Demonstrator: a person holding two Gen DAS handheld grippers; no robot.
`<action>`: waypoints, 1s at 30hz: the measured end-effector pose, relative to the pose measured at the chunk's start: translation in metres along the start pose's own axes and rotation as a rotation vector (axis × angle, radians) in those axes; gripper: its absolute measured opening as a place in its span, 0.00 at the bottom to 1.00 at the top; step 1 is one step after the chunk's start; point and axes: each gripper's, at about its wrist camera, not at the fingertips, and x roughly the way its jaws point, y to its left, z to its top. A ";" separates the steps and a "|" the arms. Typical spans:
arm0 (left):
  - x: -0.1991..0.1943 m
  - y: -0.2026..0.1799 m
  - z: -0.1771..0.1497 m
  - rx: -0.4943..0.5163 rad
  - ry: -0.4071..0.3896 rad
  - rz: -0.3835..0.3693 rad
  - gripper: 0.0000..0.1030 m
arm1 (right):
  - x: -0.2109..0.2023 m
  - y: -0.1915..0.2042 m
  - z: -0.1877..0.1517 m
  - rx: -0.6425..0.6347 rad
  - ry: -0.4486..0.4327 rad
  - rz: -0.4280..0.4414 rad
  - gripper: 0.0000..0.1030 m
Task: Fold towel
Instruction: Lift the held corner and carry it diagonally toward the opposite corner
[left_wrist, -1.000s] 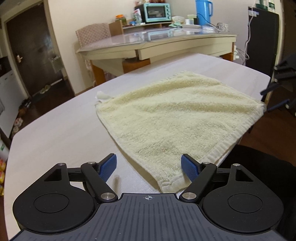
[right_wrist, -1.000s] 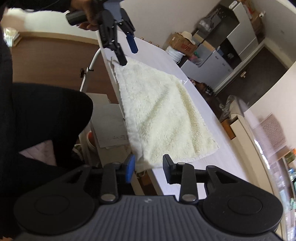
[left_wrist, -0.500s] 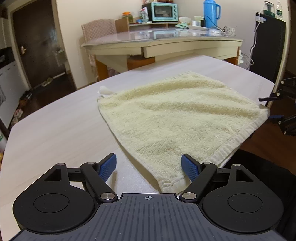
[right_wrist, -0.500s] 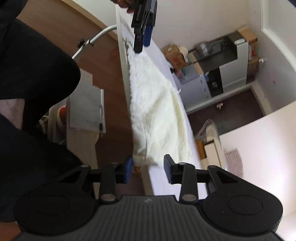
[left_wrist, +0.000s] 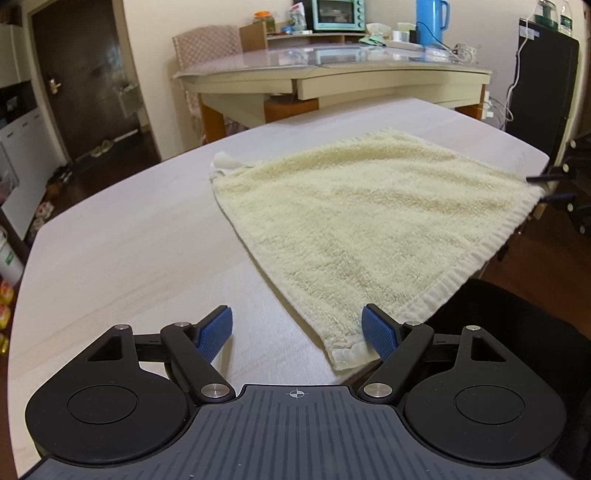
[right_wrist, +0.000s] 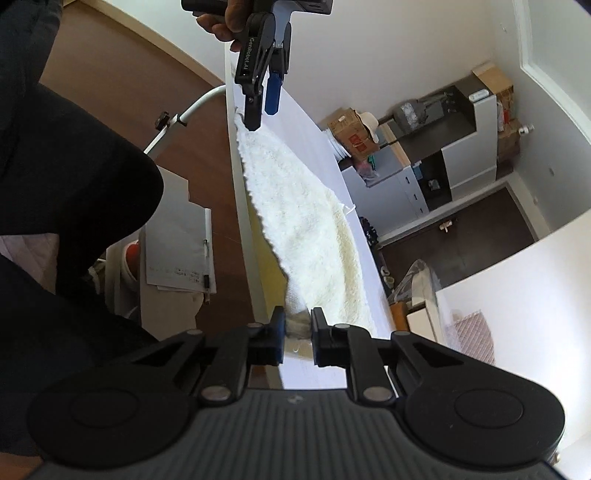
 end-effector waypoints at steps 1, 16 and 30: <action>-0.001 0.000 0.001 0.002 -0.008 0.007 0.80 | 0.000 -0.001 0.001 -0.012 0.001 0.001 0.15; 0.000 0.006 -0.004 0.004 -0.020 0.006 0.80 | 0.031 -0.074 0.036 -0.186 -0.018 0.072 0.15; -0.006 0.017 -0.024 -0.089 -0.080 -0.023 0.80 | 0.153 -0.150 0.100 -0.285 -0.021 0.337 0.15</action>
